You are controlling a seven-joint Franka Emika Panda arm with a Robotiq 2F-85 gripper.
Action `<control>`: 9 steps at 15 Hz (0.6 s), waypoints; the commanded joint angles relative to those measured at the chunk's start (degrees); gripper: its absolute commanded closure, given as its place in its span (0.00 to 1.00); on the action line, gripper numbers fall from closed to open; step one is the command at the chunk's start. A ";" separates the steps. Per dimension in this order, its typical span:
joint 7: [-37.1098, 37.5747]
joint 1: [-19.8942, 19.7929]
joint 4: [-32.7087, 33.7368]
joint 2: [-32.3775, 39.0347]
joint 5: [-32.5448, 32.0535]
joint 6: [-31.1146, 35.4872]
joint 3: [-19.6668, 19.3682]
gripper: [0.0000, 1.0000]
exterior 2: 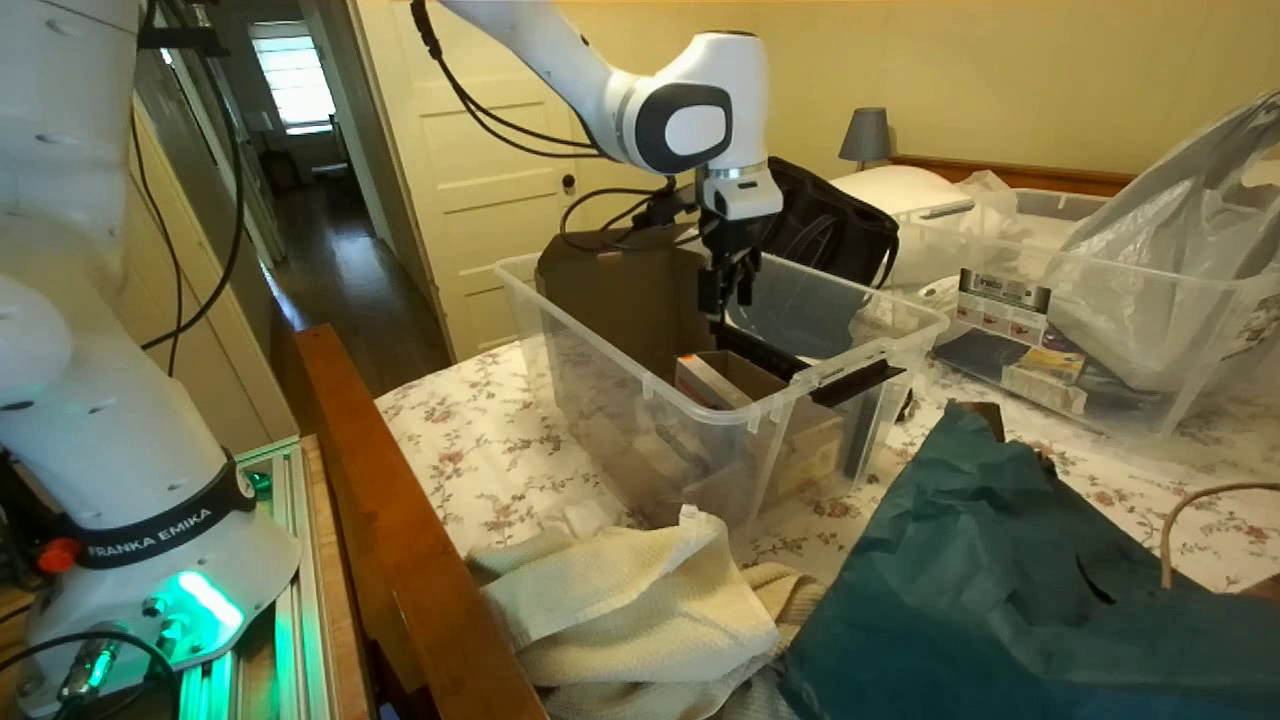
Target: Remove the white box from the clear container and place it on the bed.
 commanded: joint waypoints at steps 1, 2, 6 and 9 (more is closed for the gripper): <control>1.77 0.86 2.24 4.02 0.78 2.05 -0.39 0.00; 2.08 0.95 2.37 4.91 0.86 2.73 -0.47 0.00; 3.42 1.49 2.97 8.29 0.51 6.51 -1.21 0.00; 3.18 1.59 4.12 10.55 0.71 7.05 -1.41 0.00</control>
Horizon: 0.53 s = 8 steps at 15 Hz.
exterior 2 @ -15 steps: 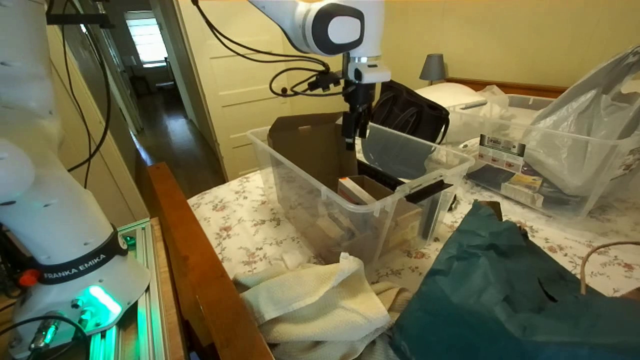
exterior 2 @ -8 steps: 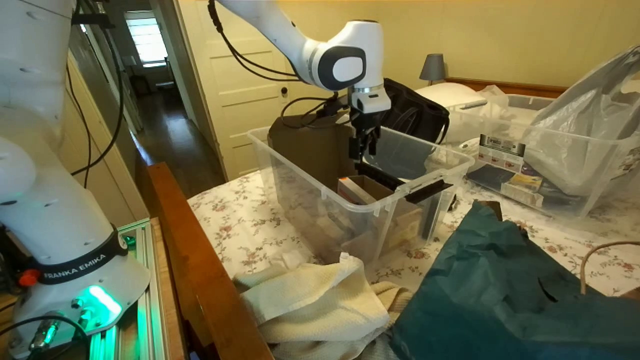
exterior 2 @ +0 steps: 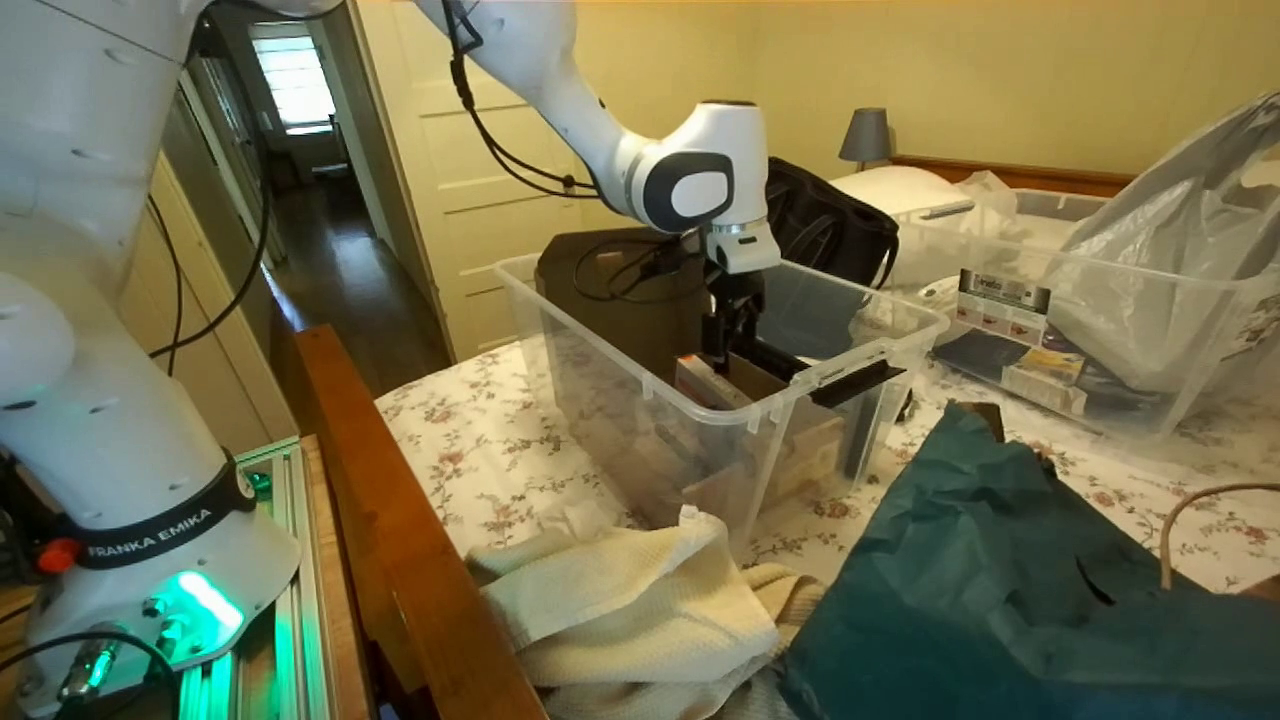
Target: Remove the white box from the clear container and place it on the bed.
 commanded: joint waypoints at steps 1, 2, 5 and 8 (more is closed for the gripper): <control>0.71 0.87 3.36 3.77 0.85 0.28 -0.75 0.00; 0.49 0.88 3.81 4.34 0.81 -0.18 -0.75 0.00; -0.19 0.96 5.09 5.80 0.63 -1.66 -0.68 0.00; -0.53 0.70 5.93 6.35 1.05 -2.85 -0.46 0.00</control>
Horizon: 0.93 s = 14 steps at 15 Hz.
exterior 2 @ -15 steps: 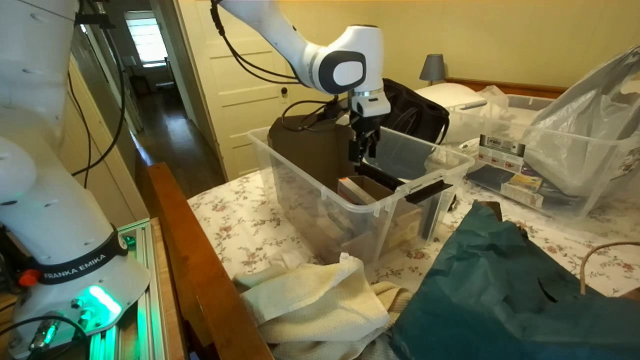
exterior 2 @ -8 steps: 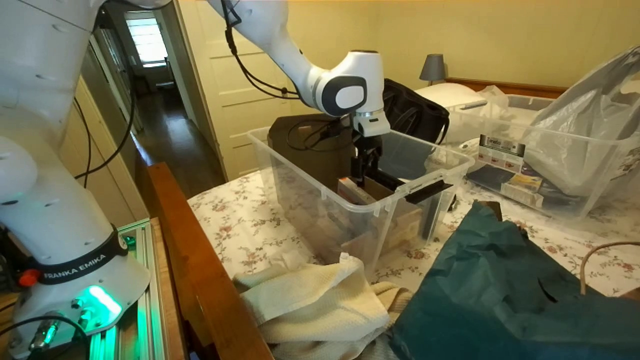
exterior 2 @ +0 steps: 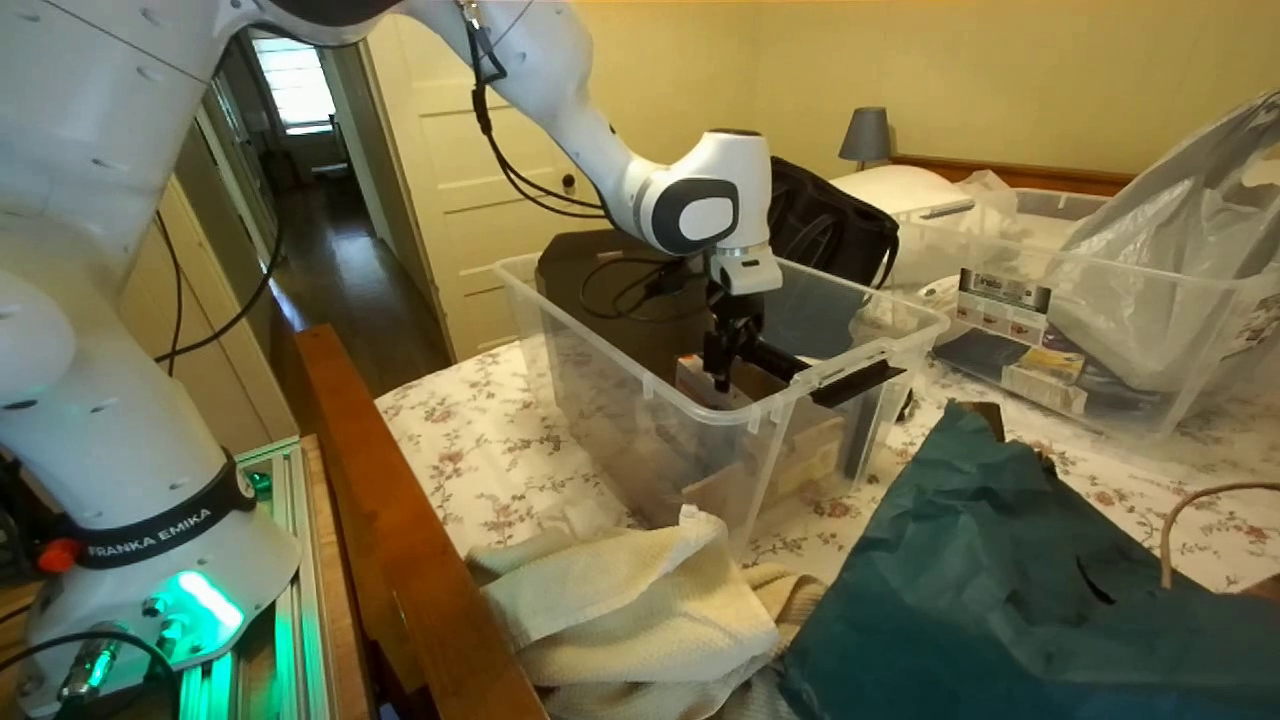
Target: Remove the white box from the clear container and place it on the bed.
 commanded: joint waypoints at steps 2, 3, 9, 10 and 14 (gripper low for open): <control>-0.49 0.19 3.25 1.63 1.18 -3.93 -0.26 0.00; -0.12 0.32 3.46 1.69 1.00 -4.38 -0.49 0.00; 3.35 0.58 2.79 -0.05 0.75 -3.45 -2.37 0.00; 2.88 0.59 3.30 0.08 0.20 -4.85 -2.55 0.00; 1.13 -0.31 4.91 1.40 1.13 -8.54 -1.30 0.00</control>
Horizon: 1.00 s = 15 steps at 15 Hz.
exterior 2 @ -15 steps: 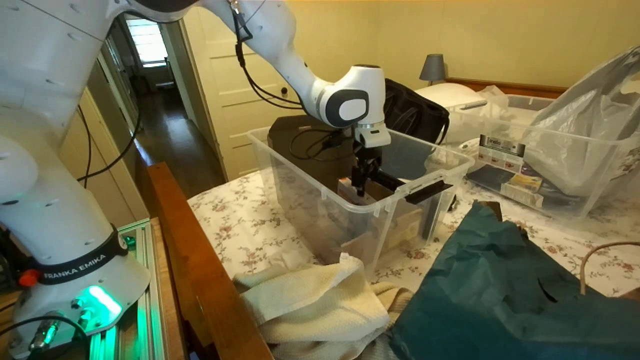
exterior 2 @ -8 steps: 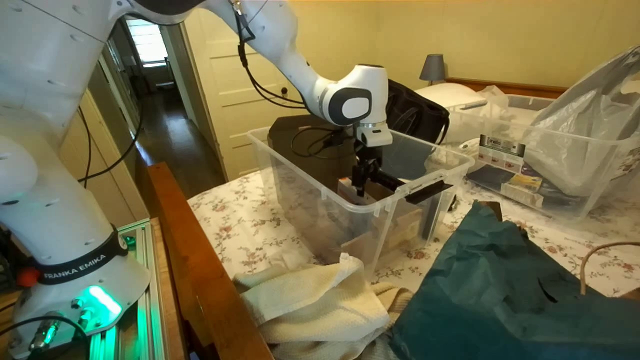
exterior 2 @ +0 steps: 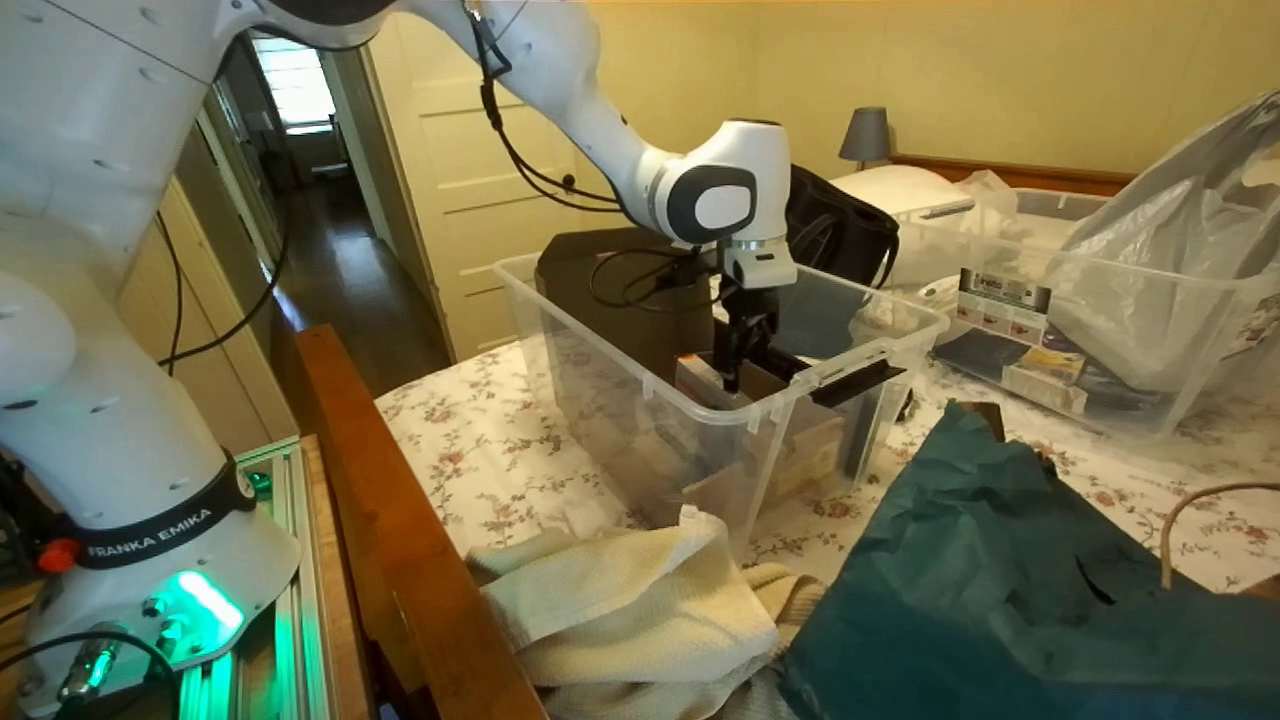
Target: Remove the white box from the clear container and place it on the bed.
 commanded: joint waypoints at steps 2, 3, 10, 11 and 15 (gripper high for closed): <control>-2.99 -1.52 2.52 1.40 2.67 -4.85 2.59 0.00; -3.33 -1.61 2.84 1.74 3.04 -5.36 2.87 0.00; -6.26 -2.66 3.83 4.05 6.21 -5.19 4.14 0.41; -6.37 -2.70 3.99 4.36 6.45 -5.13 4.08 0.50; -5.52 -2.79 3.97 4.63 7.16 -3.65 3.66 0.76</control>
